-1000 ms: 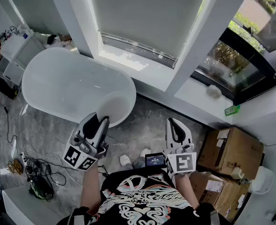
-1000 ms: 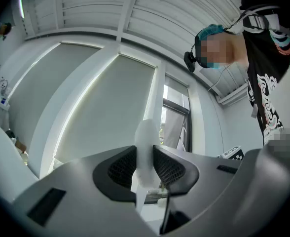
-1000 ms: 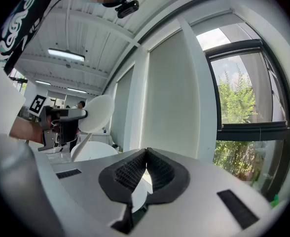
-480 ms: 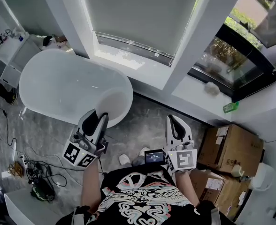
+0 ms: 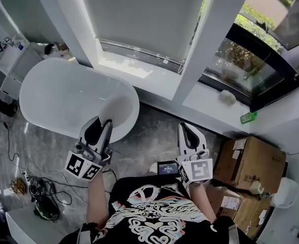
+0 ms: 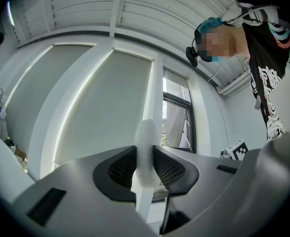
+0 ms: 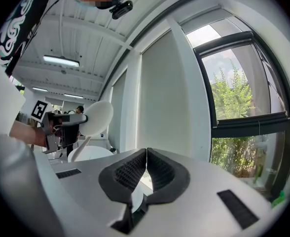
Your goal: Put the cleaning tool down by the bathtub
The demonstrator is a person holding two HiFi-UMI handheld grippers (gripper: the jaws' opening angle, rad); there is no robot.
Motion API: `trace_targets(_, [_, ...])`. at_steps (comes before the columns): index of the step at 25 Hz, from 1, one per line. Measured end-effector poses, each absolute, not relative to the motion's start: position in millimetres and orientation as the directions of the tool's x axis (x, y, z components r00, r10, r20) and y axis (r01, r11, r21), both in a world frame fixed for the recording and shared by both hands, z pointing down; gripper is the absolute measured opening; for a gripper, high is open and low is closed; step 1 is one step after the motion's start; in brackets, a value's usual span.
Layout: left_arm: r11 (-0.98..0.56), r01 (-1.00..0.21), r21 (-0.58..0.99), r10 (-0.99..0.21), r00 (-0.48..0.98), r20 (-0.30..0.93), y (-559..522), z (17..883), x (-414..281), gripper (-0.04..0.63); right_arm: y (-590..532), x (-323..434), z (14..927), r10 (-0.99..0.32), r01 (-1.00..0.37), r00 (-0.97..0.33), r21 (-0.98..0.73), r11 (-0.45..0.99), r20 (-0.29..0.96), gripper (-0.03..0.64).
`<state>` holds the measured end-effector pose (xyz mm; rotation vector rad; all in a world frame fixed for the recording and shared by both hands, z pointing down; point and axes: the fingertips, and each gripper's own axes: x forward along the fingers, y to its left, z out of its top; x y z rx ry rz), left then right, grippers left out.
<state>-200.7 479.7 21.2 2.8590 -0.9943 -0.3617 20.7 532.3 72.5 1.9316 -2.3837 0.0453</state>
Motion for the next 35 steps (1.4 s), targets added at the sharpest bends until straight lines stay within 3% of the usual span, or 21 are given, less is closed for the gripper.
trace_targets(14, [-0.772, -0.587, 0.244, -0.631, 0.751, -0.192, 382, 43, -171, 0.114, 451, 45, 75, -0.974, -0.975, -0.213, 0.050, 0.217, 0.078, 0.028])
trace_targets(35, [-0.800, -0.552, 0.235, -0.594, 0.784, -0.178, 69, 53, -145, 0.112, 147, 58, 93, -0.964, -0.970, -0.238, 0.010, 0.241, 0.116, 0.028])
